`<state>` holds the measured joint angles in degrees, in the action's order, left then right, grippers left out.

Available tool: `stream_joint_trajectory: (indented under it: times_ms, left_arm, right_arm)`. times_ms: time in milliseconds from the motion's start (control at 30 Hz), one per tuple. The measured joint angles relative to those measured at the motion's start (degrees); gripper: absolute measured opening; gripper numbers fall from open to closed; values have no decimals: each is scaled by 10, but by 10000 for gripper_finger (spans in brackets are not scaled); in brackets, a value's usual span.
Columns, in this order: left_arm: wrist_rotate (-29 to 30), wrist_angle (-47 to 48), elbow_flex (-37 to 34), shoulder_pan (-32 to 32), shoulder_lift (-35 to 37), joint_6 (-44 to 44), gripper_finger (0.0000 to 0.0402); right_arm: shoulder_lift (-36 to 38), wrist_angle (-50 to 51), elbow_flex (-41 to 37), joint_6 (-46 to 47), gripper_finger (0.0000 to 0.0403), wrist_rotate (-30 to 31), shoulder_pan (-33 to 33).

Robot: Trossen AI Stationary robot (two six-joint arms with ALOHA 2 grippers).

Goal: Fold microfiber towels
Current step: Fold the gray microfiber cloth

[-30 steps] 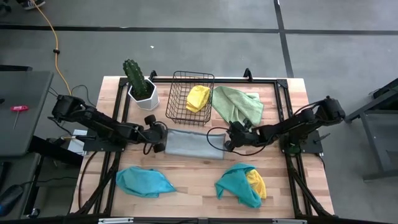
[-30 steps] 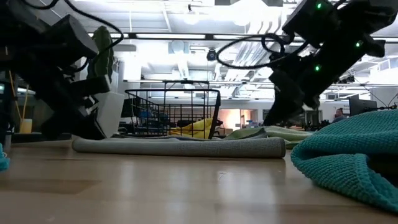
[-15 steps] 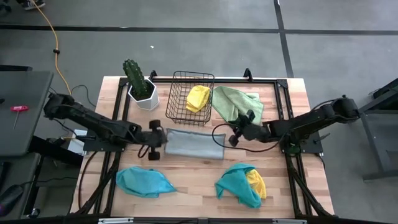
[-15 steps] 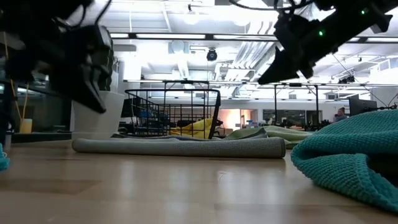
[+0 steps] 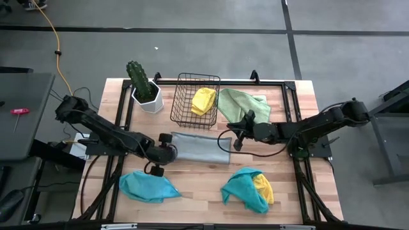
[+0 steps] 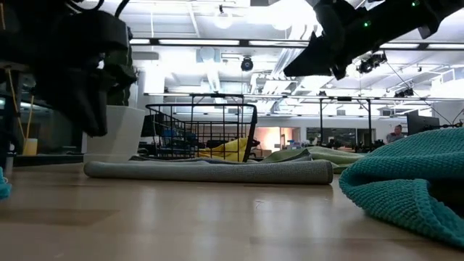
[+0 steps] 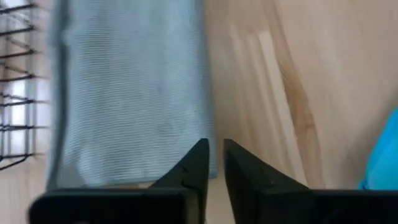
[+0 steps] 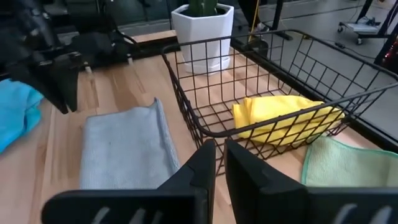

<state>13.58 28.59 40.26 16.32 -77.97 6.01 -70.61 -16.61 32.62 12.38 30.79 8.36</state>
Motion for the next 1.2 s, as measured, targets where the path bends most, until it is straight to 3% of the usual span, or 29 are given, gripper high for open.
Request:
stream_joint_trajectory:
  times_ms: [333,633,833,1100,1200]
  left_arm:
    - [2,36,27,-4,-122,-14,162]
    - [17,30,28,-8,-130,-13,181]
    - [-3,28,29,-16,-135,-11,148]
    - [-26,17,28,-36,-142,-8,12]
    - [-18,14,28,-36,-143,-4,14]
  right_arm:
    - [0,12,0,6,25,-3,-1]
    - [0,13,0,9,25,-9,-1]
    - [0,13,0,23,25,-46,-1]
    - [0,-15,0,25,25,-142,1]
    - [-3,-40,0,8,25,-163,17]
